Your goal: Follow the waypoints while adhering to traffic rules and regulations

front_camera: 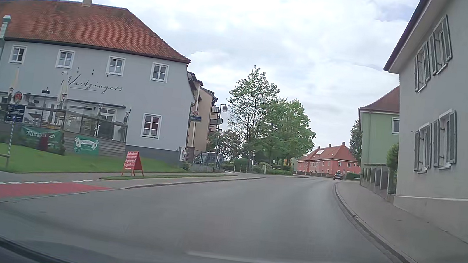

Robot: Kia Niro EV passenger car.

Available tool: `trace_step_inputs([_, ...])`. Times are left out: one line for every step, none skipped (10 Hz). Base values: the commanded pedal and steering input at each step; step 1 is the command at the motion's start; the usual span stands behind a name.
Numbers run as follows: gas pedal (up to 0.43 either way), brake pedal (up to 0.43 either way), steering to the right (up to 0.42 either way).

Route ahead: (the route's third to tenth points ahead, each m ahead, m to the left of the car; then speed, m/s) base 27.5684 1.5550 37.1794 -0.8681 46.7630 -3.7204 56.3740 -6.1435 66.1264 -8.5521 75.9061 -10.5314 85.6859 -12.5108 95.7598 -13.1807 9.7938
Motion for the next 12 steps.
trace_step_inputs([0.197,0.0,0.055])
trace_step_inputs([0.197,0.0,0.056])
trace_step_inputs([0.197,0.0,0.057])
trace_step_inputs([0.197,0.0,0.058])
trace_step_inputs([0.197,0.0,0.058])
trace_step_inputs([0.209,0.0,0.057])
trace_step_inputs([0.209,0.0,0.057])
trace_step_inputs([0.209,0.0,0.058])
trace_step_inputs([0.209,0.0,0.058])
trace_step_inputs([0.209,0.0,0.06])
trace_step_inputs([0.209,0.0,0.061])
trace_step_inputs([0.209,0.0,0.061])
